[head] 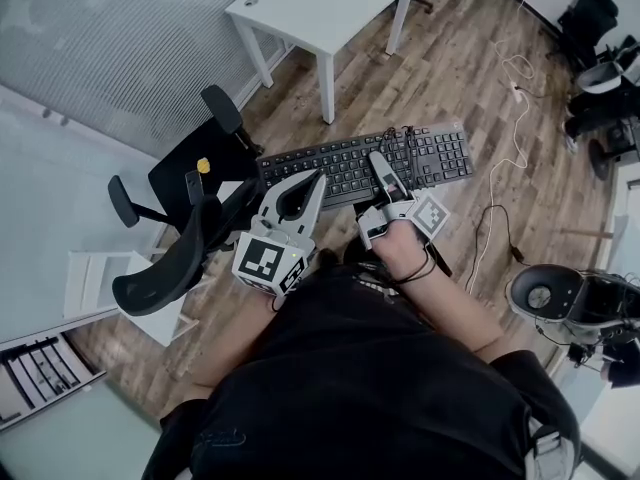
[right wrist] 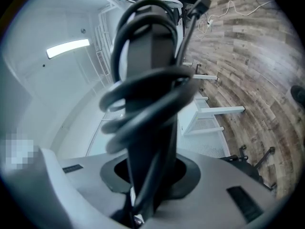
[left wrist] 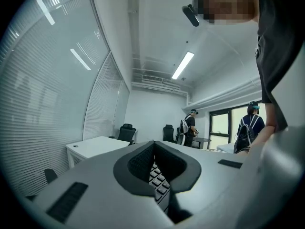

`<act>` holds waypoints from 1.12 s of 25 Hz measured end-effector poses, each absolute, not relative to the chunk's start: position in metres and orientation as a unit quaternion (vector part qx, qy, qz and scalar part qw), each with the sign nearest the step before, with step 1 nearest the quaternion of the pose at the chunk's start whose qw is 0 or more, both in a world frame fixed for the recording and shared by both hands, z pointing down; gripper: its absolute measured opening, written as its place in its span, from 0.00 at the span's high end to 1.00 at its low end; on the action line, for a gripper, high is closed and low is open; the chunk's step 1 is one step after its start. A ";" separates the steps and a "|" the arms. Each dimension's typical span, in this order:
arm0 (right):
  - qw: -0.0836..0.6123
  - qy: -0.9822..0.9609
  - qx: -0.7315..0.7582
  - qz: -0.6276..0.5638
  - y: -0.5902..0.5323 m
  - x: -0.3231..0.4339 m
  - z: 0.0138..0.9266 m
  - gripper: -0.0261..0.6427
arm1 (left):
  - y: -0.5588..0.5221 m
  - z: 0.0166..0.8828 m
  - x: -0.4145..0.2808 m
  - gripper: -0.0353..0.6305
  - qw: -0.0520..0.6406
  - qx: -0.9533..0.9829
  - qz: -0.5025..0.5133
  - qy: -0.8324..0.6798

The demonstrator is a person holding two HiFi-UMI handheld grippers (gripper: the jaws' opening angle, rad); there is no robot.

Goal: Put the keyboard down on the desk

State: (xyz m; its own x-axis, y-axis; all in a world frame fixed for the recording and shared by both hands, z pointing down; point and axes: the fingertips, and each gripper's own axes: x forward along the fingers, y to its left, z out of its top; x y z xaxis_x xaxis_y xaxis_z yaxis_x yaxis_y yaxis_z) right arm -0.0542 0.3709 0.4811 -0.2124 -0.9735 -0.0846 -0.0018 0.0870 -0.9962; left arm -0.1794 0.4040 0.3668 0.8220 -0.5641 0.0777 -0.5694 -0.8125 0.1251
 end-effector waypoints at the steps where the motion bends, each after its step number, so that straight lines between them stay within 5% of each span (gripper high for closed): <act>1: 0.461 0.574 -0.425 -0.526 0.370 -0.053 0.482 0.82 | 0.402 0.367 -0.177 0.92 0.071 0.952 0.019 -0.298; 14: 0.457 0.569 -0.425 -0.536 0.324 -0.012 0.498 0.82 | 0.347 0.383 -0.120 0.92 0.082 0.952 0.029 -0.293; 28: 0.442 0.589 -0.433 -0.520 0.240 0.116 0.483 0.82 | 0.261 0.372 0.012 0.92 0.075 0.959 0.011 -0.273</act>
